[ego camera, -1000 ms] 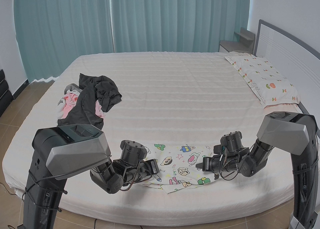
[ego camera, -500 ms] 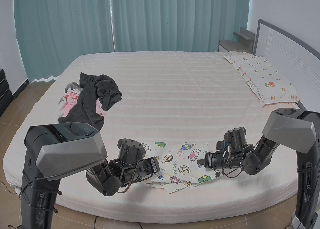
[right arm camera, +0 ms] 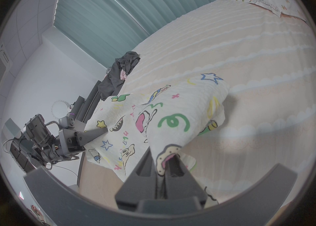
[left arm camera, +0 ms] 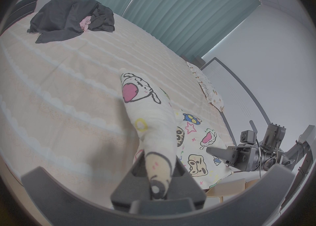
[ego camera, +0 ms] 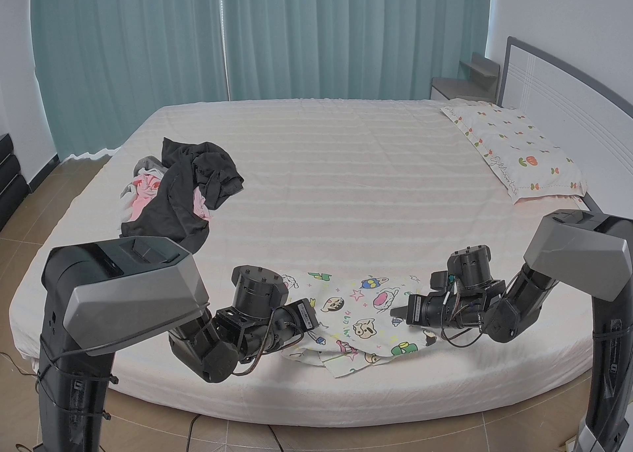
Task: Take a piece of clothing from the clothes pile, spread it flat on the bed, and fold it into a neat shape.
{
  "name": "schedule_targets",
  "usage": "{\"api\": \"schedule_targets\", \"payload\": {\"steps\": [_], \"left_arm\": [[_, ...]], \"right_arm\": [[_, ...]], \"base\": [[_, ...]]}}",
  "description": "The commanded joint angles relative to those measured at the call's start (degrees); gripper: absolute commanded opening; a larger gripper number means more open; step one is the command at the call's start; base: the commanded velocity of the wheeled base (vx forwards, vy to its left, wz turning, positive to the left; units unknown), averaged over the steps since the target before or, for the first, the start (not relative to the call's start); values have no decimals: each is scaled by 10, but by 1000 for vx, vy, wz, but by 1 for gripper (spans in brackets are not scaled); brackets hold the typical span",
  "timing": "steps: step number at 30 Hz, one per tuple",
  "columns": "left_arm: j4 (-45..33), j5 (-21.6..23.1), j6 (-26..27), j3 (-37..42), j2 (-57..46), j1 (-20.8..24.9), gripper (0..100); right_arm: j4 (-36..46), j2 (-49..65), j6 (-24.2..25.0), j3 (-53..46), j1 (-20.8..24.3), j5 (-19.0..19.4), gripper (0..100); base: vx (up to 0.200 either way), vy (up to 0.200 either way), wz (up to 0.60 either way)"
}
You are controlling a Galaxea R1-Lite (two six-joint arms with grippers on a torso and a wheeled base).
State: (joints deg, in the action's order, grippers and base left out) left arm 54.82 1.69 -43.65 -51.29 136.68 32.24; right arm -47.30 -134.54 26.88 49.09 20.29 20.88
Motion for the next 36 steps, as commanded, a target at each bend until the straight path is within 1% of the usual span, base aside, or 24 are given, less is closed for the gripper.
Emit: {"api": "schedule_targets", "payload": {"steps": [1,8,11,23,36], "left_arm": [[0,1,0,-6,-4,2,0],[0,0,0,-8,-3,5,0],[0,0,0,-14,-3,5,0],[0,0,0,-18,-3,6,0],[0,0,0,-19,0,8,0]], "right_arm": [[-1,4,0,0,-2,0,0],[-5,8,12,0,-2,0,0],[-17,9,12,0,-7,0,0],[-17,10,12,0,-18,-1,0],[-17,9,11,-5,-21,-5,0]], "base": [[0,-200,0],[0,-200,0],[0,-200,0],[0,-200,0],[0,-200,0]]}}
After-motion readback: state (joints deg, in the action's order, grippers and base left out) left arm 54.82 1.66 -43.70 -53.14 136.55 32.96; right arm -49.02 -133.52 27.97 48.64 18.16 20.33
